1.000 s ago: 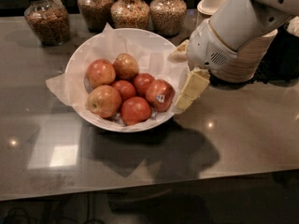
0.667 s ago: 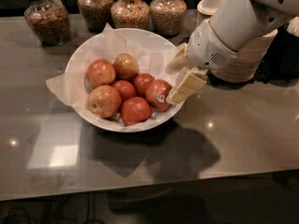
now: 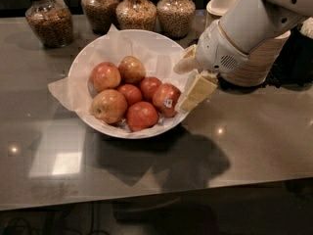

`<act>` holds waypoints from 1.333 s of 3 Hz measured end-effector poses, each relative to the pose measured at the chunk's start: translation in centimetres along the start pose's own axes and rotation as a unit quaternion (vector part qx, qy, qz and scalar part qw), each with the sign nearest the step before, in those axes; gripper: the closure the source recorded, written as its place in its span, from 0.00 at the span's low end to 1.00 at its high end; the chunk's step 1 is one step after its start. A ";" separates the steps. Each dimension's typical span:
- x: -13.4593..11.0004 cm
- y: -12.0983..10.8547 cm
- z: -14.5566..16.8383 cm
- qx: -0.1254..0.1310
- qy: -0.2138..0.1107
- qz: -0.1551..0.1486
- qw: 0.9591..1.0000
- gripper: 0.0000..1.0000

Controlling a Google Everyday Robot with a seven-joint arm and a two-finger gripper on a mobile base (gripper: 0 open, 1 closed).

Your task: Pick apple from white bowl

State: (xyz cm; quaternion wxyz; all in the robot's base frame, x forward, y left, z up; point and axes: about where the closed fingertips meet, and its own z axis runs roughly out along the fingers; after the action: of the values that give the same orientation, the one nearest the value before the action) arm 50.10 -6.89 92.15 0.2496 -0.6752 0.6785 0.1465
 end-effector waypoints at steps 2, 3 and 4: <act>0.0 0.0 0.0 0.000 0.000 0.000 1.000 0.37; -0.1 -0.3 0.5 -0.005 0.002 -0.001 1.000 0.37; 0.0 -0.7 1.1 -0.011 0.002 -0.001 1.000 0.37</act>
Offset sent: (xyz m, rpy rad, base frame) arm 0.0000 0.0000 0.0000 0.0000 0.0000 0.0000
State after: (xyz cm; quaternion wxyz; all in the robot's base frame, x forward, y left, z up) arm 50.90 -6.31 91.32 0.2406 -0.6788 0.6768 0.1528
